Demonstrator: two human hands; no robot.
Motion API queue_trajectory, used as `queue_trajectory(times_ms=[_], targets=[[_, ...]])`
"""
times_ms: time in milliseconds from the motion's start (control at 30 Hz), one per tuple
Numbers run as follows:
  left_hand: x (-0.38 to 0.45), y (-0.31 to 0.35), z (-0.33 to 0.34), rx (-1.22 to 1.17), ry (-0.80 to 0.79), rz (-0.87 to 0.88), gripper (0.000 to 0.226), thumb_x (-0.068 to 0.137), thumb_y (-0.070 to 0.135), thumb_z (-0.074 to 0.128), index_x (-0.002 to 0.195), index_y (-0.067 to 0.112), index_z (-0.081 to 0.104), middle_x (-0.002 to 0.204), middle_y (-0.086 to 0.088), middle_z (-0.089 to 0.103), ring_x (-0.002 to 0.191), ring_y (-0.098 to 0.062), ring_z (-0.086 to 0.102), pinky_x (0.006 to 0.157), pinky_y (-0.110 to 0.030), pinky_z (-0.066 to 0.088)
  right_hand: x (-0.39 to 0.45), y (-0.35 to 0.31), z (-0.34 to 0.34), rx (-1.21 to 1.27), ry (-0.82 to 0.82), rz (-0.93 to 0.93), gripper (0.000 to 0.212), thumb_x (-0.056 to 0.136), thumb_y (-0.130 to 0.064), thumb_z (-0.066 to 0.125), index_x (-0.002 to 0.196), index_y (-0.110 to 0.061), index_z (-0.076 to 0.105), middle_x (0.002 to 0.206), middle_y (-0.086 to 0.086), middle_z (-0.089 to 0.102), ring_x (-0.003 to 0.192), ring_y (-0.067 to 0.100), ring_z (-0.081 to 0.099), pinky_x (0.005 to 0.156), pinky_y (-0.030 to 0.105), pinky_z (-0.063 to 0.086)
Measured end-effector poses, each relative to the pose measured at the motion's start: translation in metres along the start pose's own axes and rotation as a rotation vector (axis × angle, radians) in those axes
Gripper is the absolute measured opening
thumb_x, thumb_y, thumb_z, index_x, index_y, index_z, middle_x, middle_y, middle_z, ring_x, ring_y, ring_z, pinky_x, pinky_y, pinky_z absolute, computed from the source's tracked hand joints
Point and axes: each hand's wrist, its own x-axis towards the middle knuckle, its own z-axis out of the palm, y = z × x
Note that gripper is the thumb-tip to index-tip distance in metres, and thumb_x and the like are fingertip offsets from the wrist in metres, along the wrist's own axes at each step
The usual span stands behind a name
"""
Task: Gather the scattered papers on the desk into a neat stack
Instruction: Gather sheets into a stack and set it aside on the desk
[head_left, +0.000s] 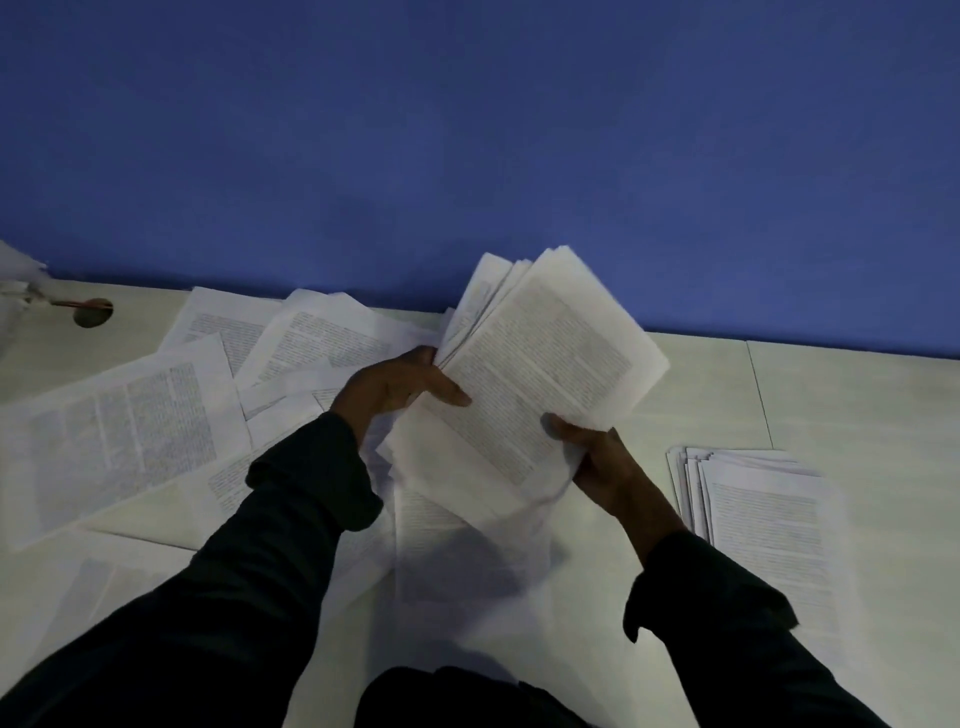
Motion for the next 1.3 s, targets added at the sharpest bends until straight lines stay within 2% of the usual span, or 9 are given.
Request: queue_trajectory(times_ms=[100, 233, 300, 533, 700, 833, 967, 1067, 1300], targets=[[-0.011, 0.013, 0.019, -0.010, 0.069, 0.137, 0.057, 0.076, 0.018, 0.087, 0.123, 0.033, 0.058, 0.122, 0.004, 0.068, 0.115, -0.017, 0.061, 0.101, -0.043, 0.050, -0.007, -0.006, 0.001, -0.122, 0.026, -0.016, 0.058, 0.085, 0.012, 0.073, 0.139, -0.004, 0.058, 0.137, 0.021, 0.065, 0.129, 0.042, 0.060, 0.103, 0.058, 0.053], [-0.026, 0.022, 0.038, -0.024, 0.014, 0.219, 0.057, 0.080, 0.002, 0.082, 0.127, 0.024, 0.060, 0.119, 0.002, 0.070, 0.111, -0.017, 0.066, 0.084, -0.028, 0.059, -0.018, -0.019, 0.002, -0.221, 0.110, -0.024, 0.066, 0.068, 0.004, 0.090, 0.129, -0.006, 0.066, 0.127, 0.019, 0.070, 0.118, 0.040, 0.066, 0.088, 0.046, 0.059], [-0.034, 0.020, 0.043, -0.105, 0.123, 0.248, 0.054, 0.081, -0.003, 0.080, 0.128, 0.016, 0.061, 0.118, -0.001, 0.070, 0.110, -0.018, 0.065, 0.082, -0.024, 0.058, -0.027, -0.024, 0.002, -0.262, 0.156, -0.022, 0.062, 0.067, -0.006, 0.094, 0.124, -0.008, 0.071, 0.123, 0.013, 0.074, 0.112, 0.034, 0.070, 0.083, 0.042, 0.060], [-0.053, -0.017, 0.052, -0.720, 0.439, 0.187, 0.055, 0.079, -0.004, 0.079, 0.132, 0.003, 0.064, 0.126, -0.011, 0.069, 0.107, -0.025, 0.069, 0.083, -0.038, 0.061, -0.083, 0.033, -0.039, -0.632, 0.124, 0.190, 0.042, 0.062, -0.014, 0.096, 0.098, -0.002, 0.081, 0.093, 0.010, 0.079, 0.083, 0.024, 0.073, 0.077, 0.039, 0.060], [-0.077, -0.054, 0.046, -0.845, 0.553, 0.132, 0.064, 0.073, 0.010, 0.085, 0.132, 0.003, 0.063, 0.127, -0.015, 0.069, 0.111, -0.030, 0.067, 0.075, -0.039, 0.063, -0.099, 0.060, -0.072, -0.667, 0.494, 0.061, 0.023, 0.073, -0.016, 0.092, 0.078, -0.001, 0.076, 0.074, 0.005, 0.069, 0.074, 0.018, 0.060, 0.067, 0.035, 0.050], [-0.093, -0.082, 0.038, -0.793, 0.776, -0.034, 0.067, 0.074, 0.012, 0.087, 0.133, -0.001, 0.058, 0.129, -0.013, 0.065, 0.113, -0.032, 0.064, 0.090, -0.046, 0.057, -0.103, 0.054, -0.089, -0.495, 0.684, -0.031, 0.025, 0.079, -0.027, 0.087, 0.094, -0.009, 0.077, 0.100, 0.011, 0.080, 0.096, 0.031, 0.074, 0.090, 0.048, 0.061], [-0.111, -0.114, 0.051, -0.693, 1.137, -0.146, 0.056, 0.085, 0.009, 0.078, 0.133, -0.008, 0.055, 0.135, -0.020, 0.060, 0.120, -0.037, 0.060, 0.101, -0.044, 0.050, -0.114, 0.032, -0.074, -0.370, 0.657, -0.095, 0.027, 0.093, -0.007, 0.075, 0.118, 0.002, 0.070, 0.109, 0.011, 0.071, 0.096, 0.029, 0.065, 0.060, 0.013, 0.056], [-0.114, -0.117, 0.059, -0.649, 1.078, -0.148, 0.063, 0.085, 0.006, 0.078, 0.140, -0.007, 0.051, 0.140, -0.020, 0.057, 0.123, -0.035, 0.058, 0.104, -0.042, 0.047, -0.110, 0.031, -0.069, -0.319, 0.616, -0.096, 0.030, 0.092, -0.007, 0.076, 0.119, 0.003, 0.069, 0.111, 0.013, 0.072, 0.089, 0.026, 0.068, 0.076, 0.028, 0.055], [-0.112, -0.091, 0.105, -0.533, 0.445, -0.006, 0.059, 0.074, 0.000, 0.087, 0.129, 0.003, 0.066, 0.122, -0.014, 0.071, 0.113, -0.032, 0.067, 0.100, -0.053, 0.053, -0.096, 0.032, -0.048, -0.442, 0.483, -0.108, 0.031, 0.086, -0.015, 0.083, 0.114, -0.004, 0.075, 0.111, 0.012, 0.077, 0.098, 0.028, 0.073, 0.088, 0.041, 0.061]])
